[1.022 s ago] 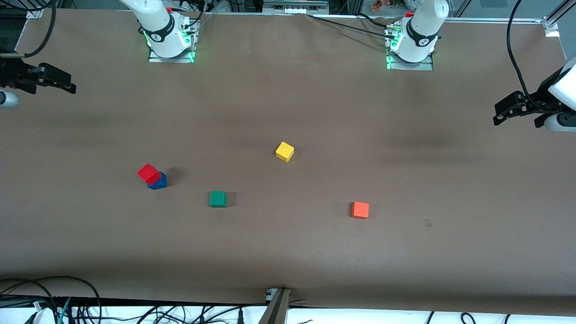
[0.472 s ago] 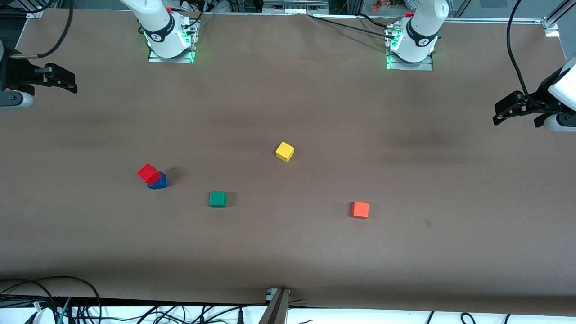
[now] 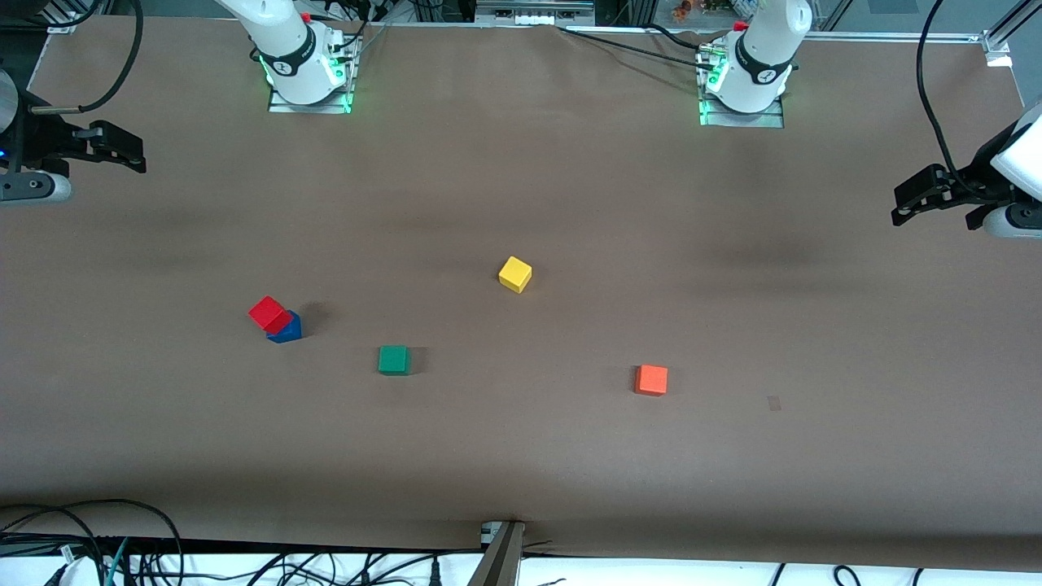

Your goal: Pass red block to right arm, stack on blue

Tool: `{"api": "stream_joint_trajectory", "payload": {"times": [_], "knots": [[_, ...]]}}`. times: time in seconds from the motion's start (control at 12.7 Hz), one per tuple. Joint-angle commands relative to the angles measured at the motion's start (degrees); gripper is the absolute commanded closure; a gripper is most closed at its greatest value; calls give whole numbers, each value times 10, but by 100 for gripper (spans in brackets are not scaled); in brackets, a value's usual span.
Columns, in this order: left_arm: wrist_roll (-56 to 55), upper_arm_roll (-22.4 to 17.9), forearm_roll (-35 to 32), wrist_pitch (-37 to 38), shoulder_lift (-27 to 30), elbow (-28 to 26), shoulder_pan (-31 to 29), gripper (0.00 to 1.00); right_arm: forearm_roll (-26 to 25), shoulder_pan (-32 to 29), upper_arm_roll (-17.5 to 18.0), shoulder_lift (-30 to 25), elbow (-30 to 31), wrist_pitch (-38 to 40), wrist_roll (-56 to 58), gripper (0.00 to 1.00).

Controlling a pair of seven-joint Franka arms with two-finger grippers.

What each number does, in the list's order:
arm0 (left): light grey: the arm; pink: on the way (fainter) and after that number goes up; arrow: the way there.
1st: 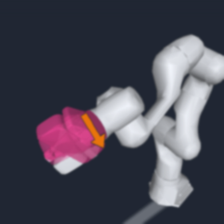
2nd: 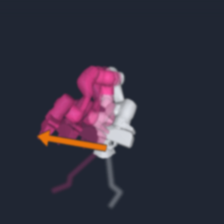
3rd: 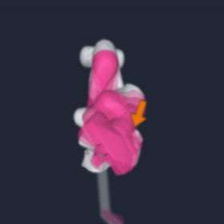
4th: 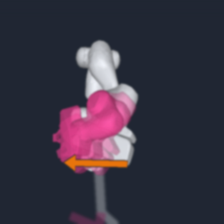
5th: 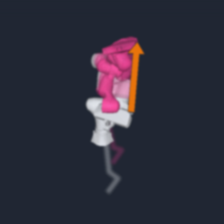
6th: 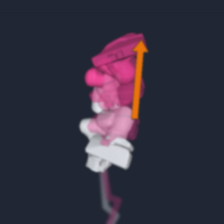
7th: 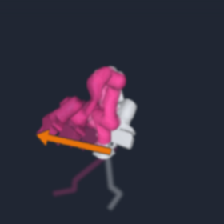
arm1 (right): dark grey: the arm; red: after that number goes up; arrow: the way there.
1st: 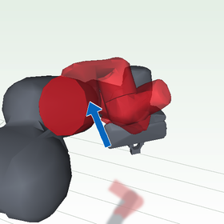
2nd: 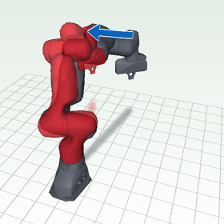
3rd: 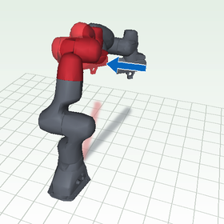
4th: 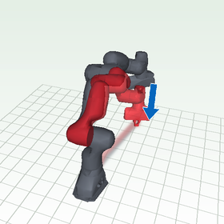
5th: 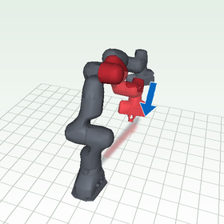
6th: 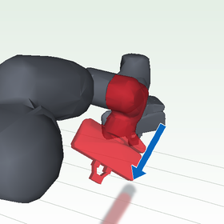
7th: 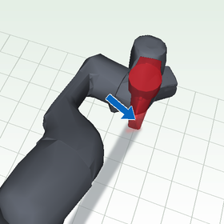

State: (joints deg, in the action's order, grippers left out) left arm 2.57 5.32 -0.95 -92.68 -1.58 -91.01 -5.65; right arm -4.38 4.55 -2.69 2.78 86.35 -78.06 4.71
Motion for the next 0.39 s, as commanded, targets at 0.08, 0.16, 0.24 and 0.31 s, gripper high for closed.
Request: {"api": "stream_joint_trajectory", "payload": {"times": [0.08, 0.16, 0.24, 0.31], "knots": [[2, -1, 10, 13, -8, 18, 1, 0, 22, -1, 2, 6, -14, 7, -30, 0], [2, -1, 10, 13, -8, 18, 1, 0, 22, -1, 2, 6, -14, 7, -29, 0], [2, -1, 10, 13, -8, 18, 1, 0, 22, 0, 3, 6, -14, 6, -27, 0], [2, -1, 10, 13, -8, 18, 1, 0, 22, 0, 3, 6, -14, 5, -26, 0]]}}
